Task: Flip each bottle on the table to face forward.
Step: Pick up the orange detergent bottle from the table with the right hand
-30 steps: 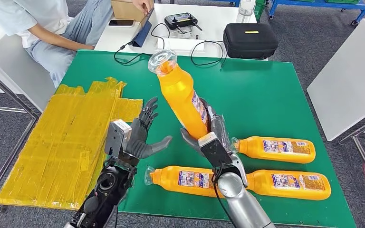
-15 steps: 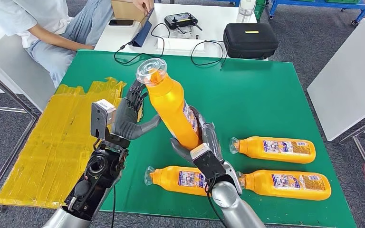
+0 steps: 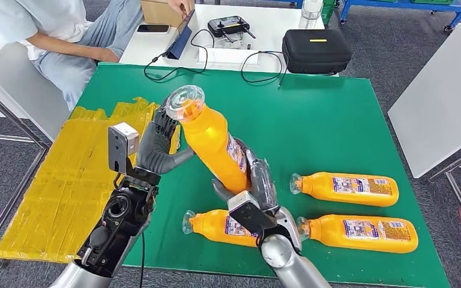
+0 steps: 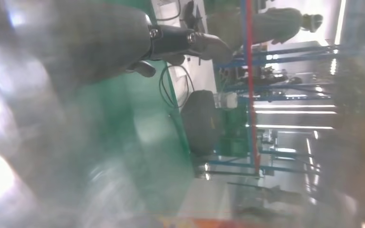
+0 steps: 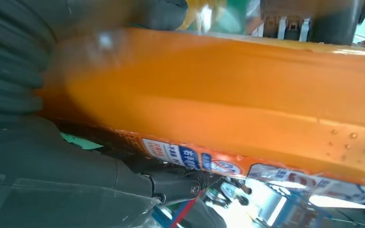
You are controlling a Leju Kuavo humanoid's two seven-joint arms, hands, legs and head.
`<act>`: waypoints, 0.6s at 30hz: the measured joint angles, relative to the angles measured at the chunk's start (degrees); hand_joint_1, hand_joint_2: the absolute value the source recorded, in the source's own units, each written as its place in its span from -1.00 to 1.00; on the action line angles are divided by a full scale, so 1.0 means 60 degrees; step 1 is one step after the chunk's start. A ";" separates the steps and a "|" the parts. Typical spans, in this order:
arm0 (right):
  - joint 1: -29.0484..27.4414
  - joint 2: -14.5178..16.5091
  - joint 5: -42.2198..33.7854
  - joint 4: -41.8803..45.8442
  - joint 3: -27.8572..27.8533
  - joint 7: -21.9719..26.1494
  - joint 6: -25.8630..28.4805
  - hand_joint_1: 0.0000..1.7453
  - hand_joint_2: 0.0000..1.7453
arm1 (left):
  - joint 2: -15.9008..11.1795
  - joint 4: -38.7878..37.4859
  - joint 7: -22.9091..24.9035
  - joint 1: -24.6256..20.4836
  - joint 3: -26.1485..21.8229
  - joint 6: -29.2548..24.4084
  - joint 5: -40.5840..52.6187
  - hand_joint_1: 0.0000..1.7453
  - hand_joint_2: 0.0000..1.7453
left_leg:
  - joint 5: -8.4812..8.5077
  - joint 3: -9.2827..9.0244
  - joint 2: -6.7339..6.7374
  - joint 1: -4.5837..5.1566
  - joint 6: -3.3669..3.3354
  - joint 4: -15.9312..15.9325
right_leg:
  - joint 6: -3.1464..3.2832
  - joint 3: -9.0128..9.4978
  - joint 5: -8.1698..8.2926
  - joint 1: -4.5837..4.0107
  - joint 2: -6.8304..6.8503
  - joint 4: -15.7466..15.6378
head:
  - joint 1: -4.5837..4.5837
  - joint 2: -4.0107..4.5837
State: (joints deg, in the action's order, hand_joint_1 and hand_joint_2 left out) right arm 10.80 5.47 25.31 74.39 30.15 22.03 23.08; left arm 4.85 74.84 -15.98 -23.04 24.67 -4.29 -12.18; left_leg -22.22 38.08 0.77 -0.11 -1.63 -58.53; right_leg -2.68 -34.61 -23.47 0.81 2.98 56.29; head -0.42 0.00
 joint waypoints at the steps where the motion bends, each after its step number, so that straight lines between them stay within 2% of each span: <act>1: 0.0001 0.0014 0.0149 -0.0030 0.0045 0.0014 0.0116 1.00 1.00 | -0.0001 -0.0009 0.0030 0.0001 -0.0015 0.0046 -0.0086 -1.00 1.00 | 0.0000 0.0000 0.0000 0.0000 0.0000 0.0000 | 0.0000 0.0000 0.0000 0.0000 0.0000 0.0000 | 0.0000 0.0000; 12: -0.0001 0.0066 0.0197 -0.0186 0.0095 -0.0003 0.0892 1.00 1.00 | -0.0004 -0.0171 0.0062 0.0013 -0.0086 0.0320 -0.0297 -1.00 1.00 | 0.0000 0.0000 0.0001 0.0001 0.0000 0.0000 | 0.0001 0.0000 -0.0001 0.0001 0.0001 -0.0001 | 0.0003 0.0000; 18: 0.0013 0.0066 -0.0043 -0.0070 -0.0607 -0.0072 0.1677 1.00 1.00 | 0.0000 -0.0169 0.0055 0.0163 -0.0025 0.0455 -0.0266 -1.00 1.00 | 0.0000 0.0000 0.0000 0.0002 0.0000 0.0000 | 0.0000 0.0001 0.0000 0.0002 0.0001 -0.0001 | 0.0002 0.0000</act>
State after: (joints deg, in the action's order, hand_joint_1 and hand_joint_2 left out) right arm 10.88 5.86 25.05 73.96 26.51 21.60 33.15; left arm 4.85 73.83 -15.66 -22.06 24.52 -1.56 -13.78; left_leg -22.22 38.09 0.77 -0.10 -1.64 -58.53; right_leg -2.68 -34.60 -23.47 0.82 2.98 56.28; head -0.41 0.00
